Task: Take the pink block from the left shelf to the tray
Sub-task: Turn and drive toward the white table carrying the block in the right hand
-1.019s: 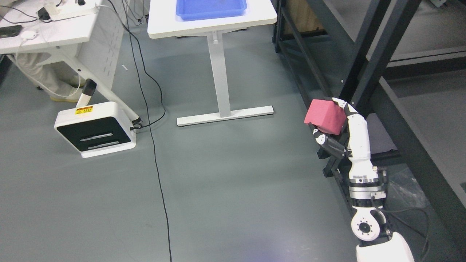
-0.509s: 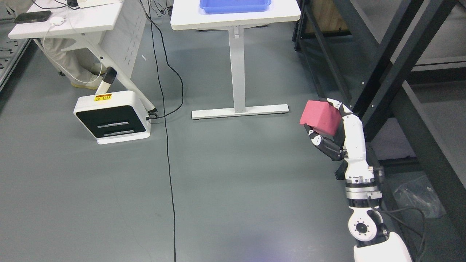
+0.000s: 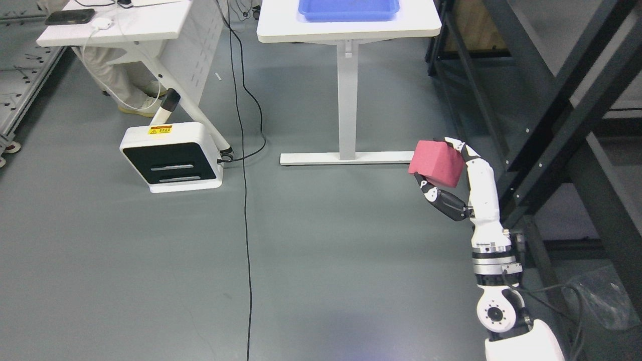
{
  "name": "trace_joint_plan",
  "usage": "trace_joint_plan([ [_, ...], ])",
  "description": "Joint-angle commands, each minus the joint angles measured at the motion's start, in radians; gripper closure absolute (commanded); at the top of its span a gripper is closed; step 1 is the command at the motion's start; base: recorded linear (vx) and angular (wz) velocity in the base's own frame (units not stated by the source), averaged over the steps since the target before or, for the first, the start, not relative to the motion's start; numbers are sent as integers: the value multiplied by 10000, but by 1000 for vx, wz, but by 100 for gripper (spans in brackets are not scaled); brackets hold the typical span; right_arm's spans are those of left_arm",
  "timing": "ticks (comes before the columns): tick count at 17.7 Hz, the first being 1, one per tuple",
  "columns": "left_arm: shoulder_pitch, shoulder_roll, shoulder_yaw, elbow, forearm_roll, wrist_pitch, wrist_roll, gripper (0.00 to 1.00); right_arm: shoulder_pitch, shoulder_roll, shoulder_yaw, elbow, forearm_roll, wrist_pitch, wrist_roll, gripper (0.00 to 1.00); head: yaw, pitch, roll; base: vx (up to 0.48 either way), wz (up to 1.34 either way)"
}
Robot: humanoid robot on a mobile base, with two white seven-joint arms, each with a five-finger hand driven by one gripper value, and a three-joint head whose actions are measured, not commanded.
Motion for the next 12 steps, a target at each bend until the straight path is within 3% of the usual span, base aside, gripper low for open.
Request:
trace_joint_plan([
  [1, 198, 175, 0, -175, 0, -1, -1, 0, -200, -175, 172, -114, 0, 20, 42, 94, 0, 0, 0, 96, 328],
  [12, 198, 175, 0, -175, 0, -1, -1, 0, -47, -175, 555, -605, 0, 189, 42, 94, 0, 0, 0, 171, 200],
])
